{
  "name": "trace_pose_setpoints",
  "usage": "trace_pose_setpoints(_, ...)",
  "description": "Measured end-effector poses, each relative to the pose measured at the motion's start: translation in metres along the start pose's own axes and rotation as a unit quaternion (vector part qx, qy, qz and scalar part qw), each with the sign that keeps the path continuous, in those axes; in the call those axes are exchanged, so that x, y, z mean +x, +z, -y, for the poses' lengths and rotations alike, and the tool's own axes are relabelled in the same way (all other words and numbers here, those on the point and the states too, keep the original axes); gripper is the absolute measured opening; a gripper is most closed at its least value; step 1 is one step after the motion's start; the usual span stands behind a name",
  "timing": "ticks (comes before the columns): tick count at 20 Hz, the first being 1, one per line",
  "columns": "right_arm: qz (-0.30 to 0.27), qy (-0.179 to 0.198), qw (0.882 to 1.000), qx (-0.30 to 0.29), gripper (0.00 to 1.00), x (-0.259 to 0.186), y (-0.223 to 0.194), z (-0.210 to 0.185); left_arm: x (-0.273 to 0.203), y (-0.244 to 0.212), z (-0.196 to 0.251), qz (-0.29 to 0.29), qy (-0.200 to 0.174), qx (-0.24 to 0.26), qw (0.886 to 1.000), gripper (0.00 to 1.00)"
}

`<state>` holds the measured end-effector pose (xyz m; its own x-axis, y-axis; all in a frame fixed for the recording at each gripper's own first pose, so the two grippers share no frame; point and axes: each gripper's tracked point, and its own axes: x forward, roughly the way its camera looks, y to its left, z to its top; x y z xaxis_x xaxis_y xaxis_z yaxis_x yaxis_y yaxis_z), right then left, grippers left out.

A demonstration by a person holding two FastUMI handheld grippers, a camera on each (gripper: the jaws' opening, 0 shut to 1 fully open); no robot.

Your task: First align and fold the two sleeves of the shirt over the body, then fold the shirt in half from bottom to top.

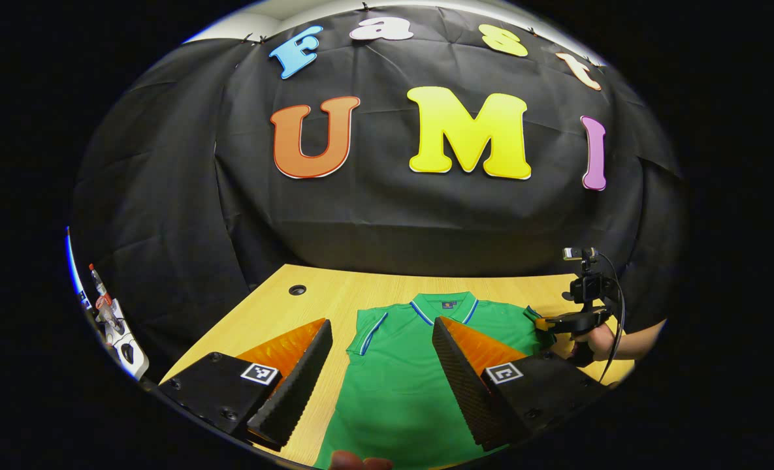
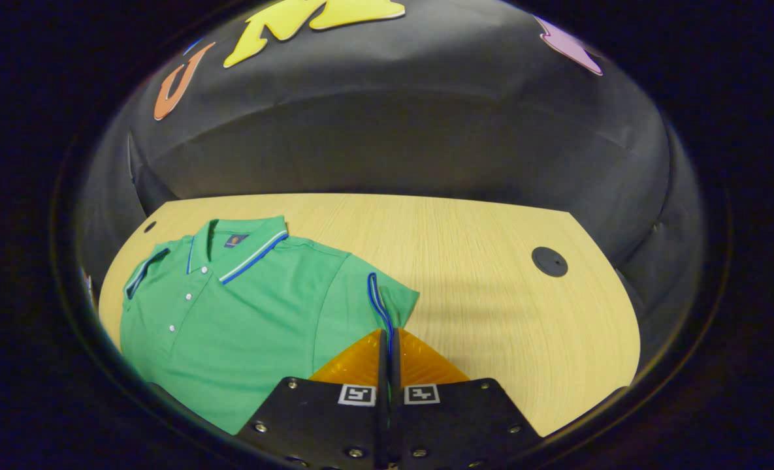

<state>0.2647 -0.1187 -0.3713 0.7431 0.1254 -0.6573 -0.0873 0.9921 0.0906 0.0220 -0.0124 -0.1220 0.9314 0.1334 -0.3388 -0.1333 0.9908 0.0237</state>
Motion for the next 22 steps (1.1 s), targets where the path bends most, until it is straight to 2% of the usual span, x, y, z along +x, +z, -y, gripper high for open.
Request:
trace_pose_setpoints(7, 0.030, -0.002, 0.999, 0.037, 0.01, -0.031, 0.047, -0.005, -0.005, -0.004, -0.015, 0.003, 0.010, -0.019, 1.000, 0.99)
trace_pose_setpoints(13, 0.037, 0.007, 0.999, 0.014, 0.01, -0.051, 0.068, -0.061, -0.011, -0.007, -0.041, 0.008, 0.021, -0.038, 0.999, 0.99)
trace_pose_setpoints(22, 0.004, -0.002, 1.000, -0.014, 0.01, -0.026, 0.048, -0.148, -0.026, -0.013, -0.102, 0.013, 0.053, -0.046, 0.997, 0.99)
